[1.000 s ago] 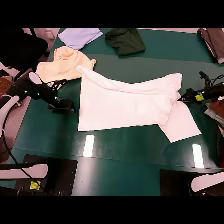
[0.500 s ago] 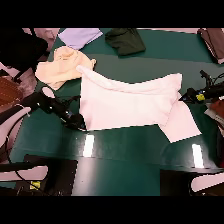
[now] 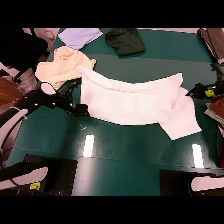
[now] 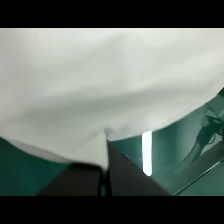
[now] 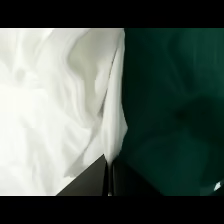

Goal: Fold the shirts.

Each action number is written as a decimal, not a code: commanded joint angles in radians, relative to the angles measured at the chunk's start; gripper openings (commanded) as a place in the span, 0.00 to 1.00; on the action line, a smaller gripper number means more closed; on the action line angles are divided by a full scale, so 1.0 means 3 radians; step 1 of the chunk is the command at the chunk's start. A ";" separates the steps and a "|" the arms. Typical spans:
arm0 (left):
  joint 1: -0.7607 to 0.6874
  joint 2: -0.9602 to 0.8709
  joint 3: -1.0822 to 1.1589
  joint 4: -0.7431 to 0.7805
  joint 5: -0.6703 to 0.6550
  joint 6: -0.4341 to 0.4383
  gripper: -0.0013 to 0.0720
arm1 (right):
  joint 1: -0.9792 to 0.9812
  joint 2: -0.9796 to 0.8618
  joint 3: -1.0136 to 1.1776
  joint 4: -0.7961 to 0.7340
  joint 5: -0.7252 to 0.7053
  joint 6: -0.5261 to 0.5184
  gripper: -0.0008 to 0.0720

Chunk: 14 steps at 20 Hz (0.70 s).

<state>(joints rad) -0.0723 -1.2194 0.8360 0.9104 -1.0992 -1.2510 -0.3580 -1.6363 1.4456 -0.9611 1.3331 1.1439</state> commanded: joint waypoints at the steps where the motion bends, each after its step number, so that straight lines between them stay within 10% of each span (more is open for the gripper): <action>1: -0.0006 0.0498 0.0183 0.0426 0.0010 -0.0404 0.05 | -0.0100 0.0298 0.0003 -0.0029 -0.0045 0.0010 0.03; 14: -0.0006 0.0928 0.1916 0.0708 0.0239 -0.0600 0.05 | 0.0170 0.1967 0.0004 0.0004 -0.0568 0.0037 0.03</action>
<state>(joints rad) -0.0738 -0.9455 1.2472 1.1149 -1.0805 -1.4254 -0.3408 -1.1873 1.4456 -0.9657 1.2549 1.1534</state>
